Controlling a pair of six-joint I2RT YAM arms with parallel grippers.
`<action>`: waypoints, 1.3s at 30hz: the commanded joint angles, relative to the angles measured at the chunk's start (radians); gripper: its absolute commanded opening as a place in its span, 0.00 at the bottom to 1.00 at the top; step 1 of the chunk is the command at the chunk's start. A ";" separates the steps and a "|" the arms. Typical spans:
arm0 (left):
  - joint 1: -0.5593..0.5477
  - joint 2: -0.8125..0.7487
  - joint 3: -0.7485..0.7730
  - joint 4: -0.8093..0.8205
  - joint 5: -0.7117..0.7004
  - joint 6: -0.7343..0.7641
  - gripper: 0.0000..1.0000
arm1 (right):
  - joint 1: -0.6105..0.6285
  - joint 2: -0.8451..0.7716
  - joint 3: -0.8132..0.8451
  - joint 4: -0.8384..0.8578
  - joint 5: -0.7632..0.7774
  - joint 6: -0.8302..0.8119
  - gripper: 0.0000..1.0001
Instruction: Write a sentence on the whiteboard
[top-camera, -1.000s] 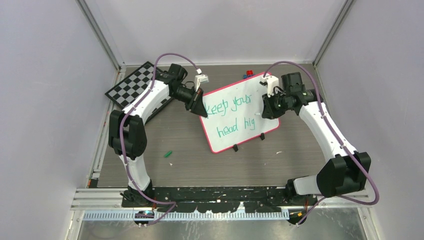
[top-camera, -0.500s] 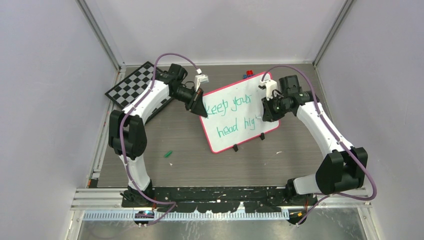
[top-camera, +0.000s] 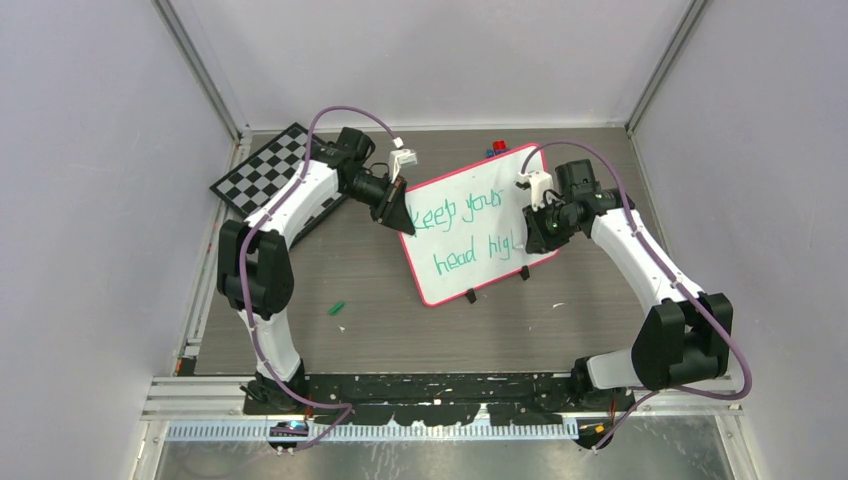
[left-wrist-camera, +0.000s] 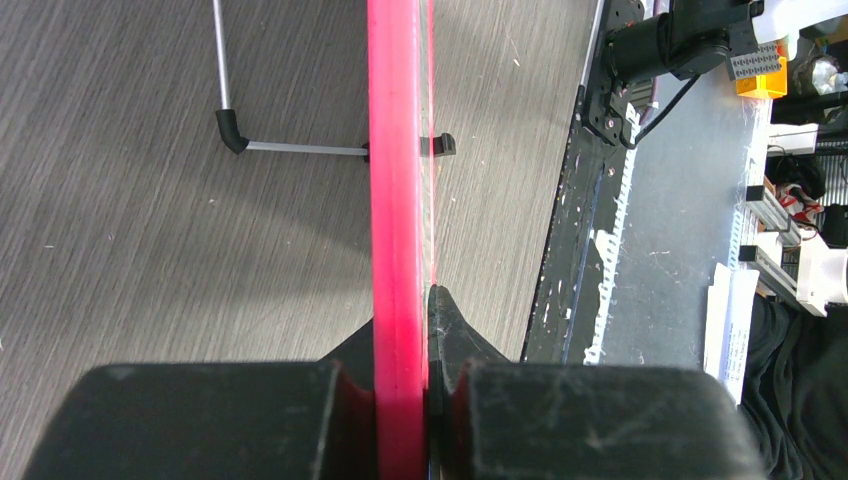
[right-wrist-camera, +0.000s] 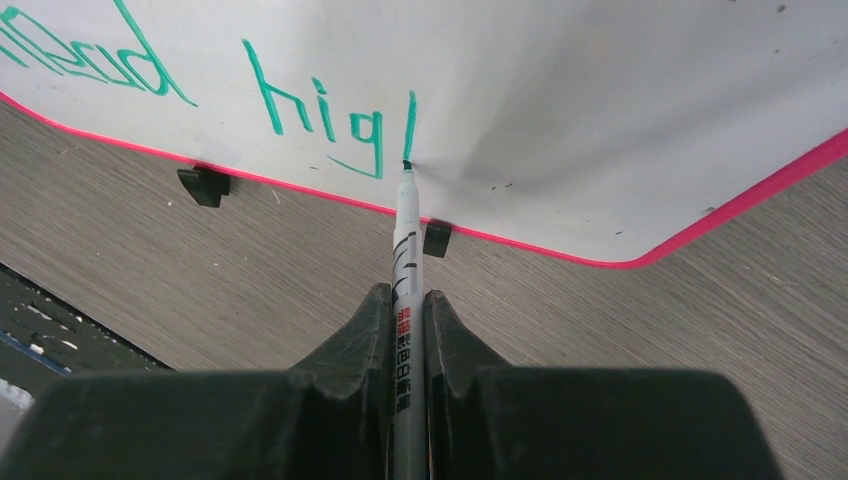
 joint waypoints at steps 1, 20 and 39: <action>-0.020 0.015 0.010 -0.017 -0.073 0.064 0.00 | 0.002 -0.025 0.061 0.027 0.015 -0.007 0.00; -0.020 0.015 0.005 -0.015 -0.078 0.066 0.00 | -0.020 -0.008 0.078 0.026 0.049 -0.017 0.00; -0.020 0.007 -0.003 -0.009 -0.077 0.064 0.00 | -0.021 -0.040 0.034 -0.012 0.020 -0.036 0.00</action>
